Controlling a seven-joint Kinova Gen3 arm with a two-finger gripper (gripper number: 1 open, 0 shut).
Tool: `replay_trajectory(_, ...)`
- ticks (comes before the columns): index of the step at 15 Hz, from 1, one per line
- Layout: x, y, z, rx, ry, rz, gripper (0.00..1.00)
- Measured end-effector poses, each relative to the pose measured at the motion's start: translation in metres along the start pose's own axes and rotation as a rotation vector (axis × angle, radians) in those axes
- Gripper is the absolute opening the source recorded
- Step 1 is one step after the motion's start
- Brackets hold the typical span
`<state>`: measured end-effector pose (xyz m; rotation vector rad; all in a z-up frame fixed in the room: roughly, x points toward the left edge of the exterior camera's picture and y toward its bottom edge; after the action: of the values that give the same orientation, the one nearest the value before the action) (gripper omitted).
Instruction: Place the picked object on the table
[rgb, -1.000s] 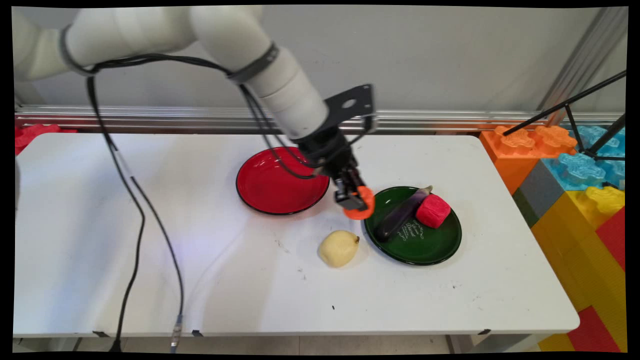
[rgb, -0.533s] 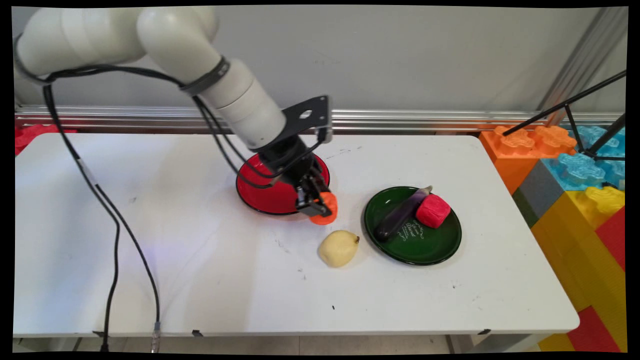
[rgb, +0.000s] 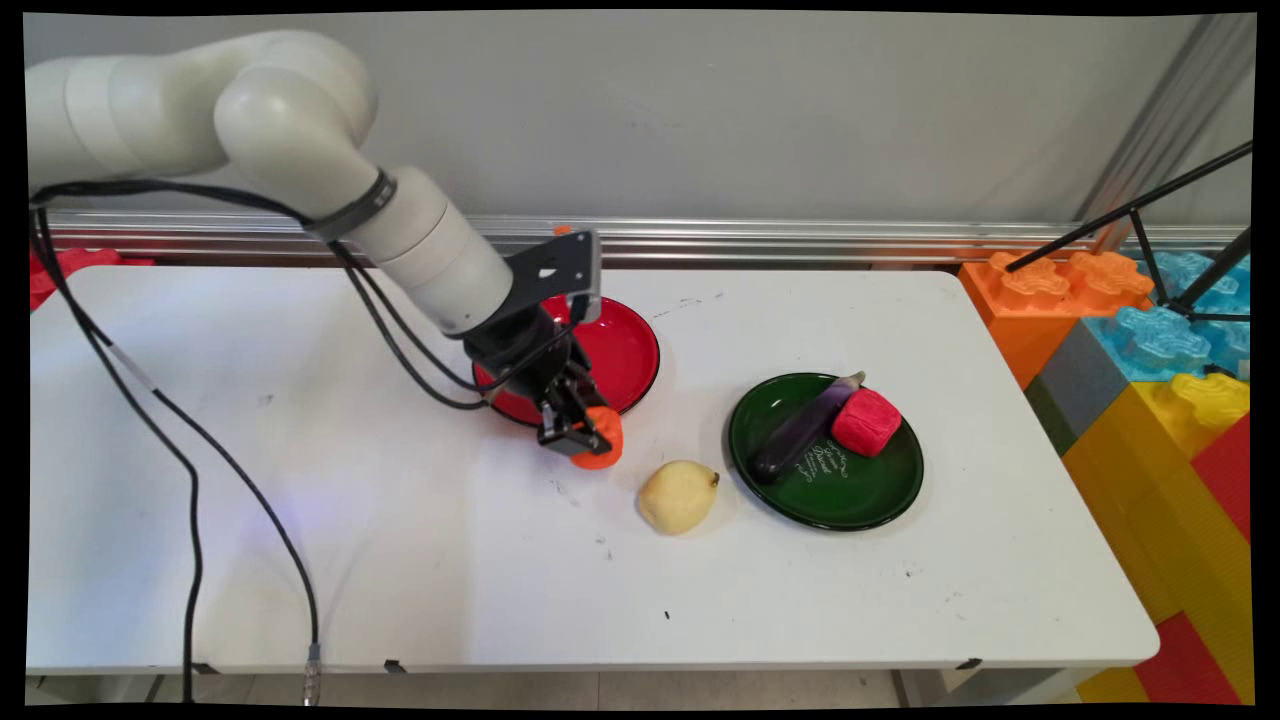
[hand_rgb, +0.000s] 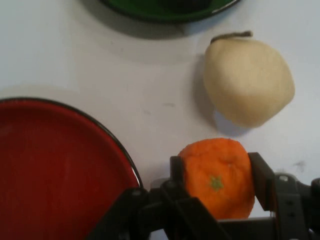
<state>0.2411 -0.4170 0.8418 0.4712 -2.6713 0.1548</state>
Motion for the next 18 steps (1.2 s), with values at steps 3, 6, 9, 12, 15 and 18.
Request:
replay_trajectory(3,-0.012,0.000,0.010,-0.006,0.002,-0.016,0.00)
replay_trajectory(6,-0.020,-0.001,0.024,-0.016,0.005,-0.030,0.00)
replay_trajectory(9,-0.028,-0.002,0.036,-0.022,0.004,-0.040,0.00)
replay_trajectory(12,-0.032,-0.003,0.042,-0.027,0.005,-0.044,0.00)
replay_trajectory(15,-0.035,-0.003,0.049,-0.033,0.007,-0.049,0.00)
replay_trajectory(18,-0.037,-0.004,0.053,-0.036,0.011,-0.050,1.00)
